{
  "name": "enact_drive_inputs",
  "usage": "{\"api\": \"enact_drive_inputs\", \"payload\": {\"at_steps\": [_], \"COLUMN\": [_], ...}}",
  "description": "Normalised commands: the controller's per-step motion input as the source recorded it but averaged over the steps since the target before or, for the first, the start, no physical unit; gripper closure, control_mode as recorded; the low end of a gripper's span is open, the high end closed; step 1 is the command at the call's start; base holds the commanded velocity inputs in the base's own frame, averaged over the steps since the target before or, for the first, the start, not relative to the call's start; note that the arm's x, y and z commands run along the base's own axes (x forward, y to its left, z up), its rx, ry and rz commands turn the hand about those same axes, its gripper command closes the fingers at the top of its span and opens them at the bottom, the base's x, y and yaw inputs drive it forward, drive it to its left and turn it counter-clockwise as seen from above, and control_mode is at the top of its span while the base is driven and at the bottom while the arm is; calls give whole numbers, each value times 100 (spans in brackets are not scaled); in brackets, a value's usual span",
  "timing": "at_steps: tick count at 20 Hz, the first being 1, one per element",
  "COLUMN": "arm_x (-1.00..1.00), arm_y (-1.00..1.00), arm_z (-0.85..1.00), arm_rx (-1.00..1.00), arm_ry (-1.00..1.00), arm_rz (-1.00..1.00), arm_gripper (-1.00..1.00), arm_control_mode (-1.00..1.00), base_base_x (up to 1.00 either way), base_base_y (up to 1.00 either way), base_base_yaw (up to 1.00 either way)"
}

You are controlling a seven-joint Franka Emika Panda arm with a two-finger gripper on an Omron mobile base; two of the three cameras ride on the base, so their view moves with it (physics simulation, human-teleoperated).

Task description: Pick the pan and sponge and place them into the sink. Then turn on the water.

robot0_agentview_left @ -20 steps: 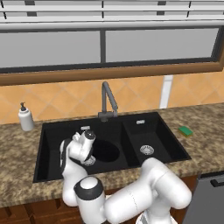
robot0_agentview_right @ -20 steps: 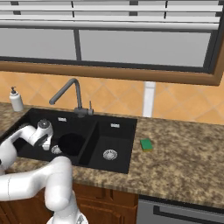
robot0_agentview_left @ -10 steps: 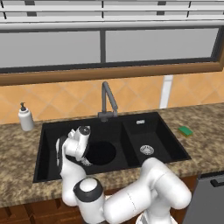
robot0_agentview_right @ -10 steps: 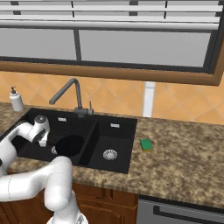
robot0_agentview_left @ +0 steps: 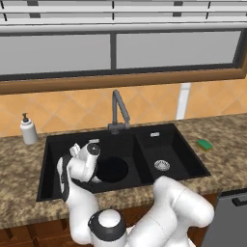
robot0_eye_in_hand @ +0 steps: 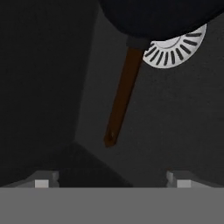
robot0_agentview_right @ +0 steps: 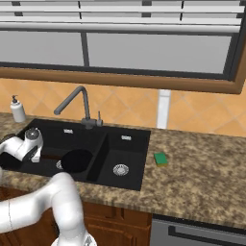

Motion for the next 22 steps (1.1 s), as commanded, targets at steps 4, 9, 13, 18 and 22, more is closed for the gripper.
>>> {"api": "enact_drive_inputs", "payload": {"at_steps": [4,9,13,18,22], "arm_x": [-40,-70,-86,-66,-50], "arm_y": [36,-20,-43,-37,-40], "arm_z": [100,91,87,98,96], "arm_rx": [-3,3,9,10,11], "arm_ry": [0,-10,-8,-7,0], "arm_rz": [0,-2,-2,0,-8], "arm_gripper": [-100,-100,-100,-100,-100], "arm_control_mode": [-100,-100,-100,-100,-100], "base_base_x": [0,0,0,0,0], "base_base_y": [0,0,0,0,0], "base_base_yaw": [0,0,0,0,0]}}
